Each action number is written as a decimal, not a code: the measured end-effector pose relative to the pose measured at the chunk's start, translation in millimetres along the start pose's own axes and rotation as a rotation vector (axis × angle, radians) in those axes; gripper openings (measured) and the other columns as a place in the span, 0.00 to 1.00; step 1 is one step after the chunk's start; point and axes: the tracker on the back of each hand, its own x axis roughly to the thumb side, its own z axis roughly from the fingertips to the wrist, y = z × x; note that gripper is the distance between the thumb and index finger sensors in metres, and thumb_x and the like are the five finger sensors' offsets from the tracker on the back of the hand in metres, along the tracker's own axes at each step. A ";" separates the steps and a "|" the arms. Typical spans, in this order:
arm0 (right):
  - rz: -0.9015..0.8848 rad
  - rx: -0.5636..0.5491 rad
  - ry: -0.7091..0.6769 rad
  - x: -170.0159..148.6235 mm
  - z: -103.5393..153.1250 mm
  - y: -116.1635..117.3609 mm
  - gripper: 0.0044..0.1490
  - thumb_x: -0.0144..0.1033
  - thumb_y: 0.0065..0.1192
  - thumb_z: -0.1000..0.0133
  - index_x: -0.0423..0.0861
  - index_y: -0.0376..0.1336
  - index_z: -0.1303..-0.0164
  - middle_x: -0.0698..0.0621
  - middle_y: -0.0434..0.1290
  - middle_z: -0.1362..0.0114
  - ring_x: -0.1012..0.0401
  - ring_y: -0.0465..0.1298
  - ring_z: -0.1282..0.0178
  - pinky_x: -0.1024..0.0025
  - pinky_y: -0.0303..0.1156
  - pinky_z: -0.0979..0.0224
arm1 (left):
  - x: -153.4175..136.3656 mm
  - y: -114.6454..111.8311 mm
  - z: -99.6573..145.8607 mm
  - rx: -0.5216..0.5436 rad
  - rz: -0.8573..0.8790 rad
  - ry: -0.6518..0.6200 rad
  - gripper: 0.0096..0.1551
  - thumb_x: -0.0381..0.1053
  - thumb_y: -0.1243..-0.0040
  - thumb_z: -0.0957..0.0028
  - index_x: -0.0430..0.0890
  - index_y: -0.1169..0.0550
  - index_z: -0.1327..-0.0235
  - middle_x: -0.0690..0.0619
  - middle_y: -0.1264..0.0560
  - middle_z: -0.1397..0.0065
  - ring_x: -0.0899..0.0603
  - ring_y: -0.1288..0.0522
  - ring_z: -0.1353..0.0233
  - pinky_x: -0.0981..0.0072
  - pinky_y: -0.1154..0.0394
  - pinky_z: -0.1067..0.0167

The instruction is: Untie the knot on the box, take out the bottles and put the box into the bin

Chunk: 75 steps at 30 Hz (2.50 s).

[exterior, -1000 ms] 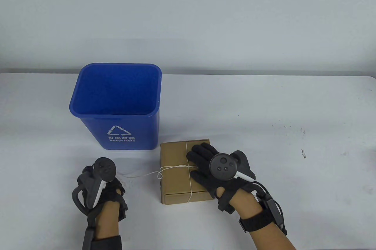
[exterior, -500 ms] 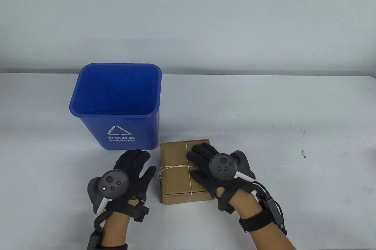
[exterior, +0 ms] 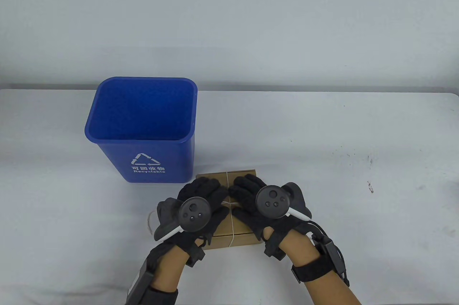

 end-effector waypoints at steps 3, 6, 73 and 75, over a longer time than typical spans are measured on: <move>0.013 -0.022 0.015 2.3 -4.4 -4.5 0.32 0.43 0.63 0.45 0.47 0.62 0.32 0.46 0.56 0.20 0.41 0.53 0.20 0.33 0.53 0.28 | -2.2 -1.5 -0.9 0.015 -0.012 0.000 0.32 0.57 0.35 0.46 0.51 0.25 0.27 0.48 0.35 0.19 0.32 0.41 0.17 0.31 0.43 0.25; 0.036 0.007 0.043 8.0 -9.1 -9.4 0.27 0.42 0.67 0.45 0.48 0.66 0.37 0.47 0.58 0.21 0.42 0.55 0.20 0.34 0.55 0.27 | -7.8 -4.5 2.1 0.026 0.033 -0.004 0.33 0.57 0.36 0.45 0.51 0.26 0.26 0.48 0.36 0.19 0.33 0.43 0.17 0.31 0.44 0.25; 0.002 0.006 0.479 -135.8 33.0 -33.6 0.28 0.36 0.60 0.46 0.39 0.65 0.38 0.42 0.60 0.25 0.37 0.60 0.25 0.33 0.56 0.30 | -19.8 -9.9 12.3 0.047 0.100 -0.064 0.39 0.62 0.39 0.46 0.50 0.30 0.22 0.49 0.40 0.17 0.35 0.47 0.15 0.33 0.48 0.23; -0.029 -0.058 0.448 -130.0 34.6 -40.7 0.31 0.38 0.60 0.45 0.39 0.63 0.34 0.41 0.60 0.24 0.37 0.59 0.25 0.33 0.56 0.30 | -19.9 -9.9 12.3 0.047 0.100 -0.064 0.39 0.62 0.39 0.46 0.50 0.30 0.22 0.49 0.40 0.17 0.35 0.47 0.15 0.33 0.48 0.23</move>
